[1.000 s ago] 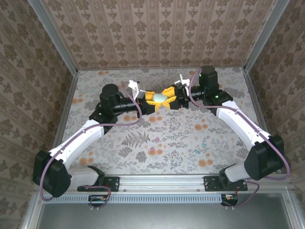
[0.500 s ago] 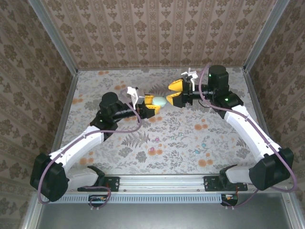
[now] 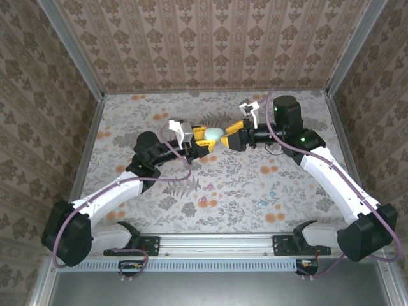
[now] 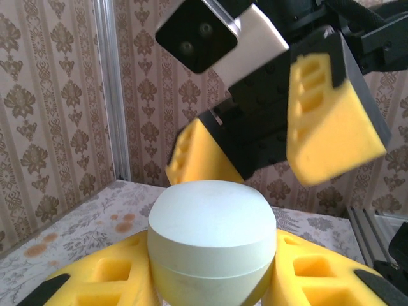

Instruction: Insert the wireless bluetooth earbuds into the charging case

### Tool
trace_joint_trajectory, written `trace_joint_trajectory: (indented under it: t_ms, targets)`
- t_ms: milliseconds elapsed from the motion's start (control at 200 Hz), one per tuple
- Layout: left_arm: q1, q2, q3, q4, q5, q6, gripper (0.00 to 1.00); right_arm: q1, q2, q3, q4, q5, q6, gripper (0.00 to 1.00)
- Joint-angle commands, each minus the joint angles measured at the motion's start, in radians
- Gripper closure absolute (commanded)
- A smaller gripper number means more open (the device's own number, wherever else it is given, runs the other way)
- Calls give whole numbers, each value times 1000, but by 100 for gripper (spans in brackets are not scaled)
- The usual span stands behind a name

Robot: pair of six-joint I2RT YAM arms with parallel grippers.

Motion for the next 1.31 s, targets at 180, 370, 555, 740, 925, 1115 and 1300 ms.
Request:
trace_joint_trajectory:
  t_ms: [180,370,555,740,925,1115,1300]
  targets:
    - [-17,7,4,71,-9,-18,74,10,22,36,-58,24,-39,29]
    - [-20,8,18,41,20,-4,74,10,35,54,-36,42,-4,30]
    - [-22,7,26,31,42,-2,74,11,55,82,-54,140,18,32]
    - [-23,4,33,12,57,0,74,11,70,102,-26,170,41,32]
    - [-23,-5,29,1,39,7,74,10,93,135,-8,164,82,32]
    - [-23,-17,17,-9,2,9,74,10,88,167,-30,181,124,32]
    - [-23,-30,-5,9,-51,-9,74,10,44,179,-61,228,143,31]
